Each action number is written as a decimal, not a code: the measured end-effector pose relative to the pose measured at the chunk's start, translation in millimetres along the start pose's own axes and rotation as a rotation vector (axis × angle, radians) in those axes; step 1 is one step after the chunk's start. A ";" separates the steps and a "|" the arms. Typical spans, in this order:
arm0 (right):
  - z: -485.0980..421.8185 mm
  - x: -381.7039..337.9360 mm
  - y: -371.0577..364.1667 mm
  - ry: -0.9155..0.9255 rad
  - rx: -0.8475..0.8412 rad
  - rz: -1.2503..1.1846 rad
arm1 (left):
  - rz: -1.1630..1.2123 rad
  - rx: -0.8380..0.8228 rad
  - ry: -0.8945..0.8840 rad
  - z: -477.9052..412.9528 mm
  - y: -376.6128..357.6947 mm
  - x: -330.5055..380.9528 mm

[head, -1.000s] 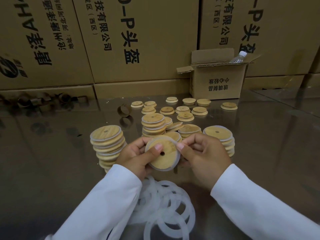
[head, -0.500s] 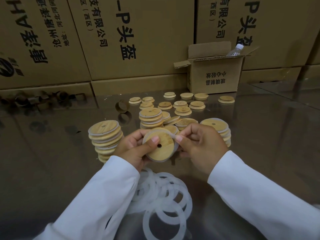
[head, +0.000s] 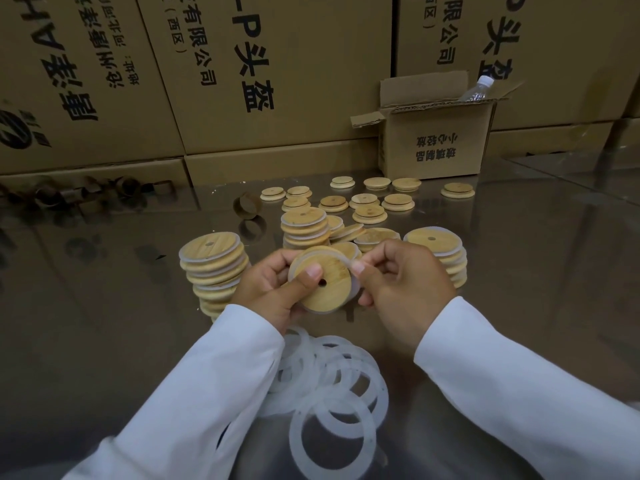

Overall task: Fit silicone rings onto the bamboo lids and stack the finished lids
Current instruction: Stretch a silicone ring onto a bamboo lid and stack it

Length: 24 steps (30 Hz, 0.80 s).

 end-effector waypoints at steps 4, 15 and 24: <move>1.0 -1.0 1.7 0.017 0.004 0.031 | -0.074 -0.007 -0.011 -0.7 3.4 -2.4; 2.9 -2.5 -0.2 0.043 0.013 -0.031 | -0.145 0.023 -0.028 -2.9 5.5 -3.7; 3.7 1.2 -6.0 0.026 0.018 -0.010 | -0.194 0.049 -0.033 -1.8 1.1 -6.3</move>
Point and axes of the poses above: each hand's wrist, its own z-axis away from the middle knuckle, its own y-axis out of the back of the hand, x = y × z, the point moved 2 cm from there along -z, towards the middle knuckle, and after that the axes turned 3 degrees about -x, right-handed, at the moved point
